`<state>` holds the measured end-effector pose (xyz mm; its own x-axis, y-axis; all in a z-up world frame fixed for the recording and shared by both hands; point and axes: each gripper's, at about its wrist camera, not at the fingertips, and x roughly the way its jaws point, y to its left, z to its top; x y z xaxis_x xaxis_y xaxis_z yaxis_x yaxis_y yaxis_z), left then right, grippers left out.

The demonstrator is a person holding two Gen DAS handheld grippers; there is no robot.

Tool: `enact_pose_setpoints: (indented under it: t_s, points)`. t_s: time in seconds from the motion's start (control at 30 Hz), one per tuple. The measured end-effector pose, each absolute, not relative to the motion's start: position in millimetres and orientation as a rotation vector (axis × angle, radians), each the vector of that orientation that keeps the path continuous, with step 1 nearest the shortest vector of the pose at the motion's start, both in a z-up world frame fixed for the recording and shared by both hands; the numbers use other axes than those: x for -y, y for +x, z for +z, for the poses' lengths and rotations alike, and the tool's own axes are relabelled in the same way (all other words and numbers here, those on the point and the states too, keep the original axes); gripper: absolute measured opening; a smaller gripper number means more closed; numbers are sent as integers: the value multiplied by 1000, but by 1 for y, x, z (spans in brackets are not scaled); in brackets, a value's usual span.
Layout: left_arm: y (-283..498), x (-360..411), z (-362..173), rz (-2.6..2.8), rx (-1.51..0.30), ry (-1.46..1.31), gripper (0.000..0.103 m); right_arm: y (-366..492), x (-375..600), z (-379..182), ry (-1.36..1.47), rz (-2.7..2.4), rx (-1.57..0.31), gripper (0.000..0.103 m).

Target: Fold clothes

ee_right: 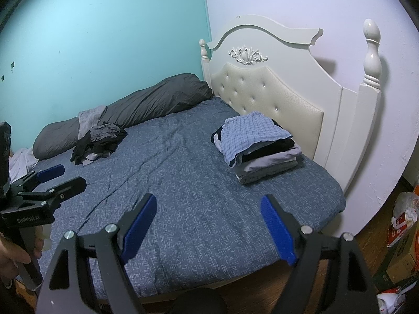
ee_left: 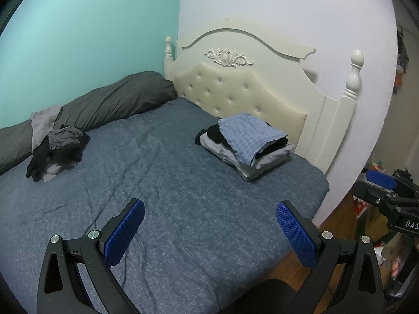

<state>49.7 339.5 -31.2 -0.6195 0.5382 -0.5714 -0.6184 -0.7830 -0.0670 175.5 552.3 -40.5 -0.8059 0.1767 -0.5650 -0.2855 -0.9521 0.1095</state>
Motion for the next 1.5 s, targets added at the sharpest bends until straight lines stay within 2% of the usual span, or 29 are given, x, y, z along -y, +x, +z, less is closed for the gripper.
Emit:
enact_pose_setpoints:
  t_s: [1.5]
  points:
    - [49, -338, -27, 2358, -165, -783, 103, 173, -555, -39, -834, 2763, -271, 83]
